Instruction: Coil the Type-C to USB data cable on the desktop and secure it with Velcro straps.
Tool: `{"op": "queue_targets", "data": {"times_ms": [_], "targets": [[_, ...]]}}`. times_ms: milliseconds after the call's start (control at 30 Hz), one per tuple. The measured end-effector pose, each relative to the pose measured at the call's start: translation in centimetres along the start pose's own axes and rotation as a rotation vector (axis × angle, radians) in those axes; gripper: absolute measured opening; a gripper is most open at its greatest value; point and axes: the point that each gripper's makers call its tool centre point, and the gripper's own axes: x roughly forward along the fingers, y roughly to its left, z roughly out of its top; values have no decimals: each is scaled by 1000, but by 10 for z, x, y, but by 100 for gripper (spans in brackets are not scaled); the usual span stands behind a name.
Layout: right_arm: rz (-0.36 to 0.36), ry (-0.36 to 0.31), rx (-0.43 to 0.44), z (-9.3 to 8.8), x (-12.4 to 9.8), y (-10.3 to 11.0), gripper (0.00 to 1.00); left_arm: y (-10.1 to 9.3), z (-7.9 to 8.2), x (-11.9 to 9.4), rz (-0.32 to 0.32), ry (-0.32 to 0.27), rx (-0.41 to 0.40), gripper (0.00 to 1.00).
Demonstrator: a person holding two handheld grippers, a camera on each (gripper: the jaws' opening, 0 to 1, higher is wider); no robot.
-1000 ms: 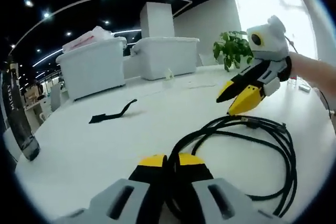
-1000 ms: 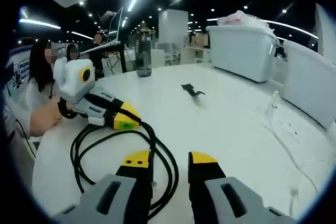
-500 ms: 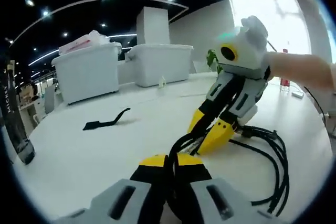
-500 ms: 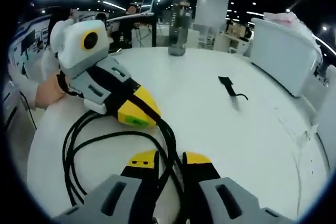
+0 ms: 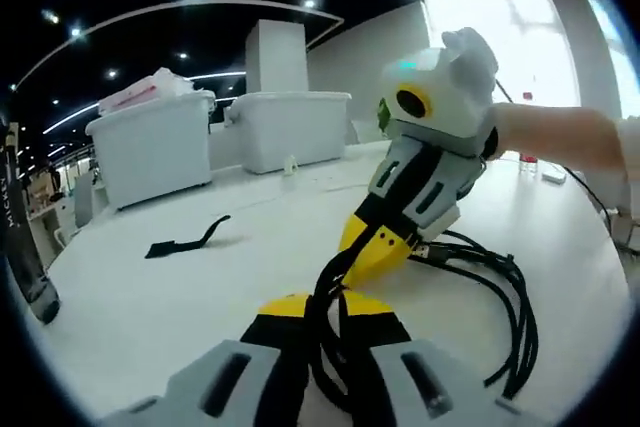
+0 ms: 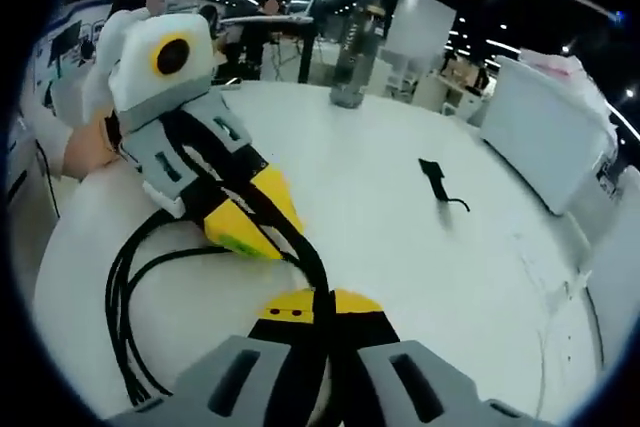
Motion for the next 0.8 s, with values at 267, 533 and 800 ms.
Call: {"op": "queue_targets", "data": {"times_ms": [267,533,800], "targets": [[-81,-21,-117,12,-11,2,2,11,-2,2,69,16,89,39],[-78,-65,-106,26,-21,9,3,7,-1,1,44,13,84,14],[-60,-111,-67,32,-32,18,6,17,9,-4,93,-12,102,3]]}}
